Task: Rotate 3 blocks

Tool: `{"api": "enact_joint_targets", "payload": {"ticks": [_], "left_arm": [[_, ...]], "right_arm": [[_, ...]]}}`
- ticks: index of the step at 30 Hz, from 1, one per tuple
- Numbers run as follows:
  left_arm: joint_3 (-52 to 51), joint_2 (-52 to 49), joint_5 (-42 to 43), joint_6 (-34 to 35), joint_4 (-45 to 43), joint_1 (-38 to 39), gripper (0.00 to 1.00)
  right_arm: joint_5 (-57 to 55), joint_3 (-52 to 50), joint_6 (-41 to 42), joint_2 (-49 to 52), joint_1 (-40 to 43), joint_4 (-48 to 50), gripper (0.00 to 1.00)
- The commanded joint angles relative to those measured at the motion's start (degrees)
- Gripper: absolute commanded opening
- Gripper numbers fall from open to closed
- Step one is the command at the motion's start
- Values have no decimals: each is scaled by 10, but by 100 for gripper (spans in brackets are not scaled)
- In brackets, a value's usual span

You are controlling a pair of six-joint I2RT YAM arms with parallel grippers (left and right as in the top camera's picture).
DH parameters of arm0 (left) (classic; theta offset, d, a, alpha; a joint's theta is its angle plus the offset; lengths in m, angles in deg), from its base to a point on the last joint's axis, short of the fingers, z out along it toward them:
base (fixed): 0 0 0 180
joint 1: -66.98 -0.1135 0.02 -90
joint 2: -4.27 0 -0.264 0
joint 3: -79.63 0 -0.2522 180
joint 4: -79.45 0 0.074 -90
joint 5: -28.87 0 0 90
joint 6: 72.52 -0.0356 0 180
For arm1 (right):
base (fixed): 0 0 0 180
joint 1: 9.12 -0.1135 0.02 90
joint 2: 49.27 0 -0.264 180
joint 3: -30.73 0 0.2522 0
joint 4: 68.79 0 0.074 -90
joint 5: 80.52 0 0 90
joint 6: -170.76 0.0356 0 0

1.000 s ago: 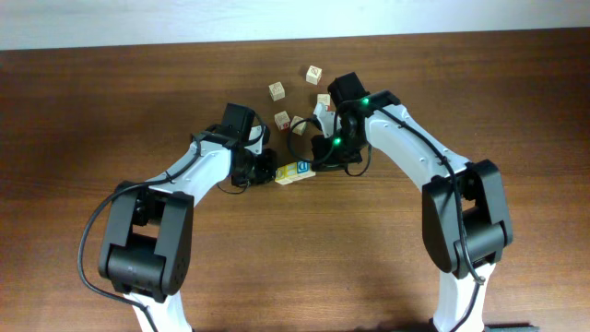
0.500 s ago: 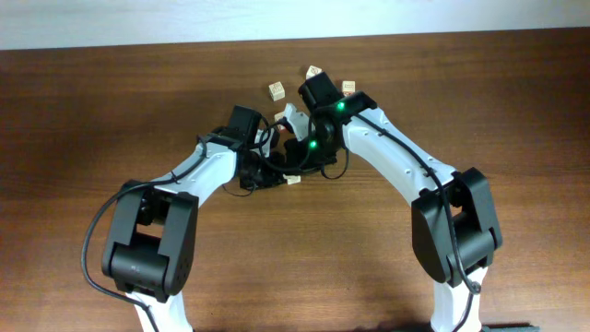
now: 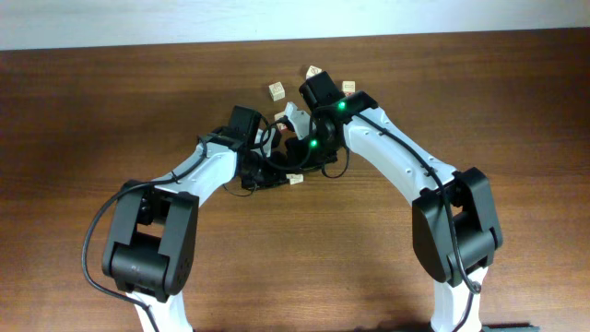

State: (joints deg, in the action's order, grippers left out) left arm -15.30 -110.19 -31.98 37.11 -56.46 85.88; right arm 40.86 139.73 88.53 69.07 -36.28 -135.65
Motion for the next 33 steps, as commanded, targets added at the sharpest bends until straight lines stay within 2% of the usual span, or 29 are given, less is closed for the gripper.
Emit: {"api": "enact_joint_targets", "payload": {"ticks": [1, 8, 16, 25, 33], "left_arm": [[26, 3, 10, 0, 16, 1, 0], [67, 9, -20, -26, 69, -42, 0], [67, 9, -22, -28, 73, -70, 0], [67, 9, -21, -35, 75, -71, 0], [67, 9, -22, -35, 74, -66, 0]], "right_arm": [[-7, 2, 2, 2, -1, 5, 4], [-7, 6, 2, 2, -1, 5, 4], [-7, 13, 2, 2, -1, 5, 4], [-51, 131, 2, 2, 2, -65, 4], [-50, 140, 32, 2, 56, -102, 4]]}}
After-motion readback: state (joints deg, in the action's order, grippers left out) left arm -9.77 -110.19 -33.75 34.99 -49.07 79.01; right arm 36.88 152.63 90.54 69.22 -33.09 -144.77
